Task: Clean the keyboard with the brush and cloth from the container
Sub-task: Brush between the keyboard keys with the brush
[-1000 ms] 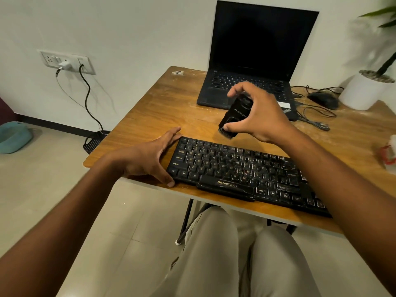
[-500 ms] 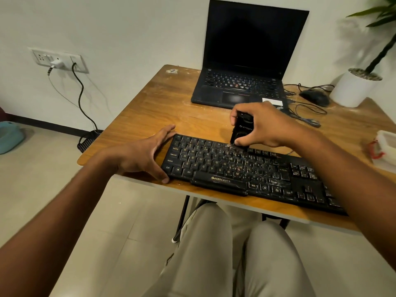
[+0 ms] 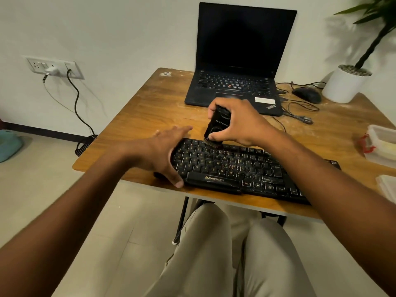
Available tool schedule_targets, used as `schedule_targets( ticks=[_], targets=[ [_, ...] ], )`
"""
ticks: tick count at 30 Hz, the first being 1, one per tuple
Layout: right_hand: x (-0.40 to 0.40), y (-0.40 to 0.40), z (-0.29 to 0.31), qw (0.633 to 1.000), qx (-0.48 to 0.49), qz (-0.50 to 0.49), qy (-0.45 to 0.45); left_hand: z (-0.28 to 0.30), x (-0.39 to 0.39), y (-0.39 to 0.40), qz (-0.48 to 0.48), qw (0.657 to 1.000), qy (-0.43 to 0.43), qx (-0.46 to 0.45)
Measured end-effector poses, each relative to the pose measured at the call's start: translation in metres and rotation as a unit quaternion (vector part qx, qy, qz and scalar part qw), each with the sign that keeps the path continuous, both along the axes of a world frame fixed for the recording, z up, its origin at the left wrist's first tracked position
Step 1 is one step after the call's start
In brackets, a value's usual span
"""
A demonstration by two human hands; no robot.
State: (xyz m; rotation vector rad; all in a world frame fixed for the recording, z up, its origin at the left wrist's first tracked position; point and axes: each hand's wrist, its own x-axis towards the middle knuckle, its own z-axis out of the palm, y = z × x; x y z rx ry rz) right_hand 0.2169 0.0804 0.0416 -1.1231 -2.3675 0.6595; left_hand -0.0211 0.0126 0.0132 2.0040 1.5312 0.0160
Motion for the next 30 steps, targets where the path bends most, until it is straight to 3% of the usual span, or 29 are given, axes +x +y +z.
schedule_targets(
  ticks=[5, 12, 18, 21, 30],
  targets=[
    [0.01, 0.001, -0.003, 0.999, -0.002, 0.001, -0.046, 0.0, 0.025, 0.015, -0.064, 0.993, 0.095, -0.001],
    [0.054, 0.011, 0.012, 0.991, -0.005, -0.014, -0.133, 0.001, 0.021, 0.013, -0.056, 0.995, 0.082, -0.004],
    [0.022, 0.003, 0.011, 1.0, 0.007, -0.011, 0.005, 0.009, 0.023, 0.005, -0.047, 0.993, 0.109, 0.009],
    [0.007, 0.001, -0.008, 1.0, 0.001, -0.003, 0.021, 0.009, 0.022, 0.006, -0.043, 0.993, 0.105, 0.012],
    [0.041, 0.01, 0.016, 0.988, 0.001, -0.001, -0.152, 0.007, 0.022, 0.009, -0.061, 0.992, 0.108, 0.019]
  ],
)
